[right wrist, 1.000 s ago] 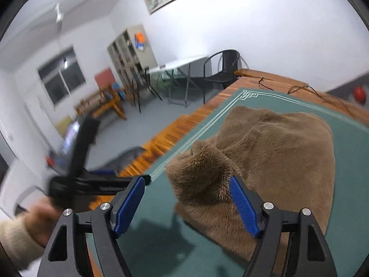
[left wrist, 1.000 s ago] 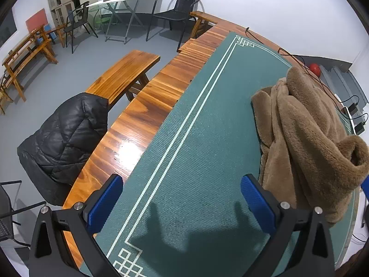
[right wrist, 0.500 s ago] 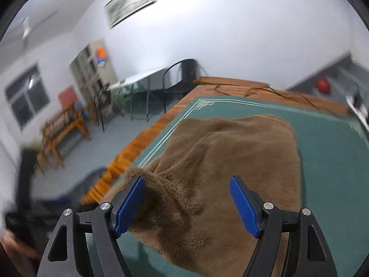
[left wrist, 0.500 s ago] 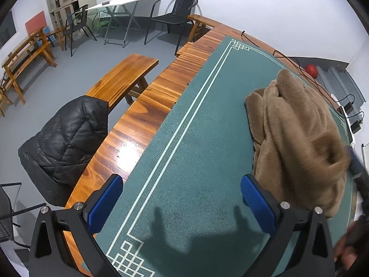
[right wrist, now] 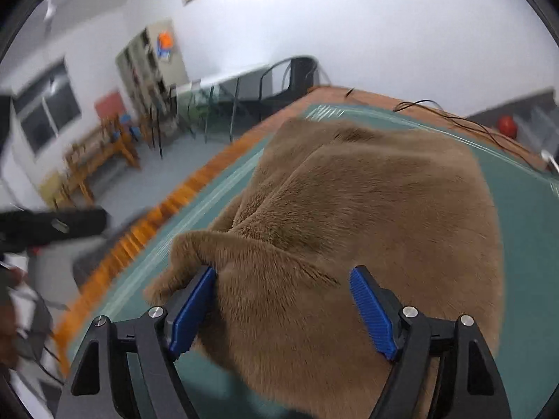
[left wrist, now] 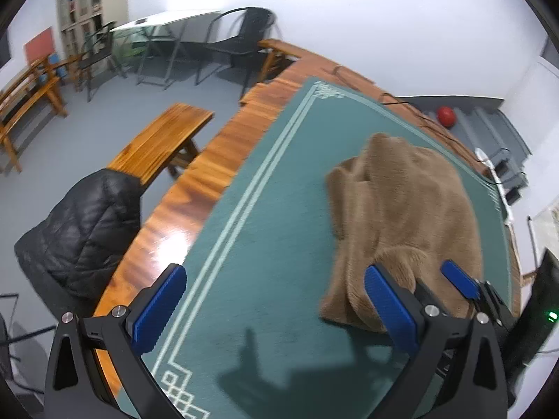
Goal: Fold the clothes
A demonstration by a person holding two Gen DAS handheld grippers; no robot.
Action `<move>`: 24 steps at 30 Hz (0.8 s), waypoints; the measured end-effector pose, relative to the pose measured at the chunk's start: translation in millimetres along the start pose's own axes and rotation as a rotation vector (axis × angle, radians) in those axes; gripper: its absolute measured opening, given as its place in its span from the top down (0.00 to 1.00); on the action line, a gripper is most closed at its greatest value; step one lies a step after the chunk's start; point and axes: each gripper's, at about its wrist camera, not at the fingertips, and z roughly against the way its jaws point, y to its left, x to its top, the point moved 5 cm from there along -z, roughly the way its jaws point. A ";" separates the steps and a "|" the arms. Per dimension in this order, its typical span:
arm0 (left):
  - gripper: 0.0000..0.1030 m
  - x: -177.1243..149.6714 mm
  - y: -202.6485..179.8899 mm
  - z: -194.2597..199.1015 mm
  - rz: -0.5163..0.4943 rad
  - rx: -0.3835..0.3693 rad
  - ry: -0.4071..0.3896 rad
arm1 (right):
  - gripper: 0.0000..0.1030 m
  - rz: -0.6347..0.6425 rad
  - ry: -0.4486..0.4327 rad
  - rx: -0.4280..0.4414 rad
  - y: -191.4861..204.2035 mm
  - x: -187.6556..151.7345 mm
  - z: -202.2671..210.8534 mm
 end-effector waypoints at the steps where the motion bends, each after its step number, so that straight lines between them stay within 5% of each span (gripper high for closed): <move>1: 0.01 1.6 -7.6 0.5 -0.014 -0.017 -0.004 | 0.22 -0.021 -0.024 -0.020 -8.2 -1.1 13.4; 8: 0.01 5.4 -57.5 -21.6 -0.119 -0.053 0.002 | 0.22 -0.159 -0.017 -0.228 -71.0 -29.4 57.4; 14: 0.01 -9.0 -66.7 -68.6 -0.206 0.030 0.069 | 0.22 -0.185 0.068 -0.220 -82.6 -48.6 38.9; 24: 0.00 -11.5 -58.3 -76.9 -0.166 -0.015 0.111 | 0.19 -0.235 0.125 -0.149 -100.3 -53.2 26.5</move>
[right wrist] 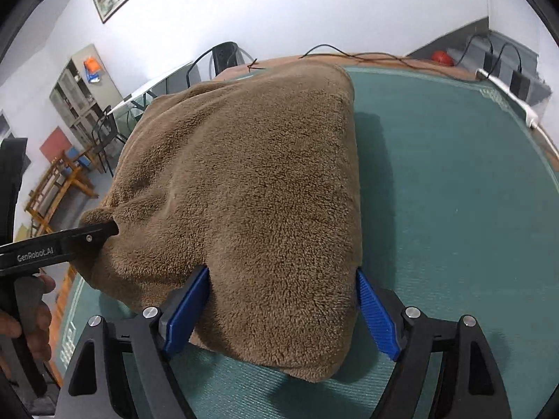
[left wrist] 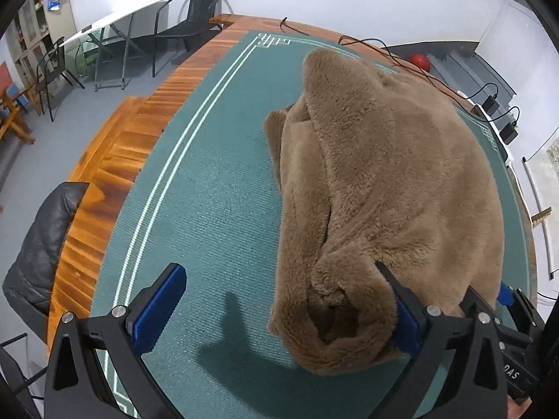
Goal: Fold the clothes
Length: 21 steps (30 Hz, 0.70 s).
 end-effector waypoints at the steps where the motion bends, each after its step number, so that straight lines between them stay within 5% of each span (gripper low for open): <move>1: 0.00 2.8 -2.1 5.5 -0.003 0.010 -0.011 | 0.19 0.000 0.002 0.002 0.0 1.9 2.6; 11: 0.00 34.5 -58.4 74.8 -0.121 0.052 -0.176 | 0.18 -0.035 -0.123 -0.083 -14.6 43.8 69.8; 21: 0.00 40.5 -69.0 90.7 -0.147 0.044 -0.208 | 0.18 -0.064 -0.160 -0.111 -19.7 50.0 94.3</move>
